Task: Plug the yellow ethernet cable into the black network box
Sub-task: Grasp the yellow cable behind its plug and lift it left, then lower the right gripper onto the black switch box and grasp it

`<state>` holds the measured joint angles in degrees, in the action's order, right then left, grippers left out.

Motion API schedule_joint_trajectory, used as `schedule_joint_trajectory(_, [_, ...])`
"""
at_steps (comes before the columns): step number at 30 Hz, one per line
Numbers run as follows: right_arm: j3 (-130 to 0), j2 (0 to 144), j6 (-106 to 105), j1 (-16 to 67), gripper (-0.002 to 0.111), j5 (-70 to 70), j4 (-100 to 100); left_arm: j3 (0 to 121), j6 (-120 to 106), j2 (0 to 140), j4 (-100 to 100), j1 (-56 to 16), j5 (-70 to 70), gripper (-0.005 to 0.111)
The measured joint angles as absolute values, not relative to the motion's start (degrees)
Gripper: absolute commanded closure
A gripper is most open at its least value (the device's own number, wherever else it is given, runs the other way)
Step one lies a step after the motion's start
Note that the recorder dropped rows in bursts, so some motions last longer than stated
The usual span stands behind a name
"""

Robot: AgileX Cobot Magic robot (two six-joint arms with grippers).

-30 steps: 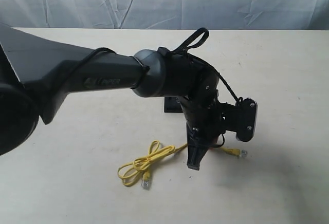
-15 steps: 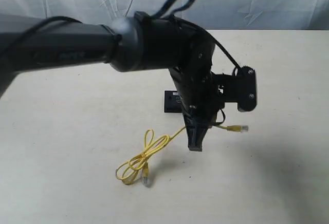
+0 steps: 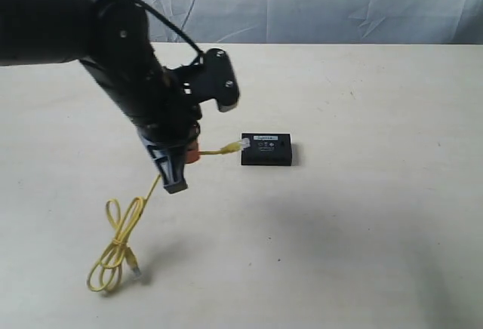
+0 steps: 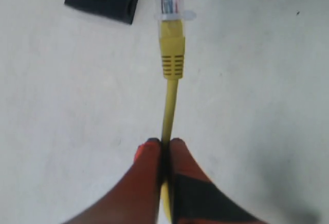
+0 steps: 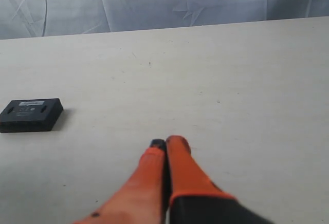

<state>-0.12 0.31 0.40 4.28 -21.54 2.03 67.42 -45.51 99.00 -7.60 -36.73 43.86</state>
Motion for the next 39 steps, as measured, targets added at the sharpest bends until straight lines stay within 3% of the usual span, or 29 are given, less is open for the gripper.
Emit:
schedule_joint_trajectory(5, [-0.1, 0.3, 0.4, 4.3, 0.109, -20.4, 2.0, 61.0, -45.1, 94.8, -7.6, -31.2, 41.7, 0.107])
schedule_joint_trajectory(13, [-0.1, 0.3, 0.4, 4.3, 0.109, 5.1, 1.9, 60.6, -45.0, 93.8, -7.7, -29.8, 40.1, 0.107])
schedule_joint_trajectory(22, [-2.2, 5.4, 0.4, 4.3, 0.109, 4.3, 2.2, 60.5, -45.0, 93.9, -7.7, -29.8, 39.7, 0.107])
schedule_joint_trajectory(31, [-31.0, 58.5, 0.0, 6.5, 0.109, -4.5, 6.8, 60.5, -43.9, 93.9, -8.7, -27.5, 37.8, 0.107])
schedule_joint_trajectory(39, [-59.5, 95.9, -3.6, 18.4, 0.109, -16.3, 8.1, 60.5, -43.8, 93.9, -10.4, -23.4, 37.1, 0.107])
